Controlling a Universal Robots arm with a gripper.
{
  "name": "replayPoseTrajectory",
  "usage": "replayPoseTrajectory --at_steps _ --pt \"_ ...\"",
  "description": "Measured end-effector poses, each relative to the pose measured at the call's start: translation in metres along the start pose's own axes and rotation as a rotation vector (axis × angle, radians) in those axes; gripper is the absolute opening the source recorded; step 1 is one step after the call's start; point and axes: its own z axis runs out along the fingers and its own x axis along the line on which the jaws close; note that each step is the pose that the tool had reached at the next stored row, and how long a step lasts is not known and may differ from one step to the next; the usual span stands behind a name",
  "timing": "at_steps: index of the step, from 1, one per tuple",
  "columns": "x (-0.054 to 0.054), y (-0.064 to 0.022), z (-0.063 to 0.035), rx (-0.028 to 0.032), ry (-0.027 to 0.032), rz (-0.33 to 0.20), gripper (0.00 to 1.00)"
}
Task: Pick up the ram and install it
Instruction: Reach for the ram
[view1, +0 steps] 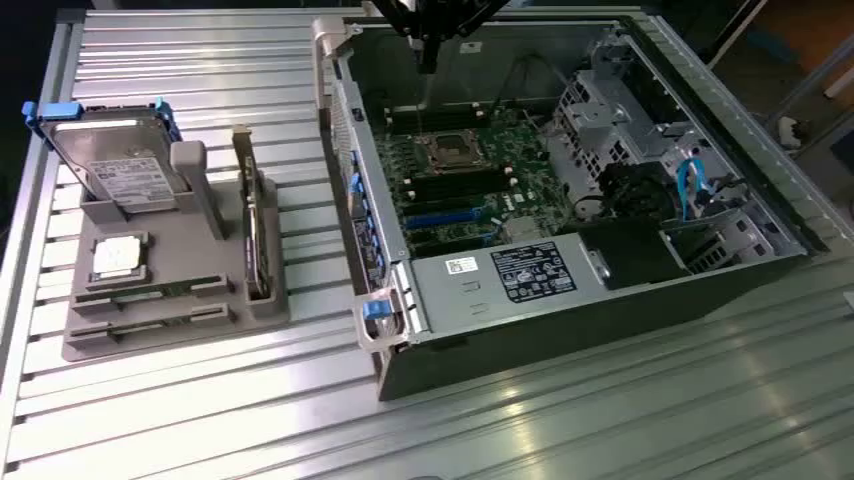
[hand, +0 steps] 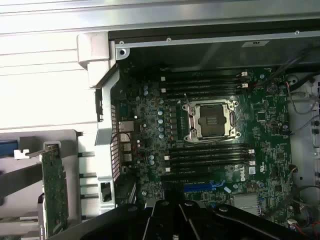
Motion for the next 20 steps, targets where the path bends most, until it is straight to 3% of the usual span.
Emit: replayPoseTrajectory --at_steps 20 --pt "0.0010 -0.0001 0.0000 0.0000 -0.0001 0.001 0.11"
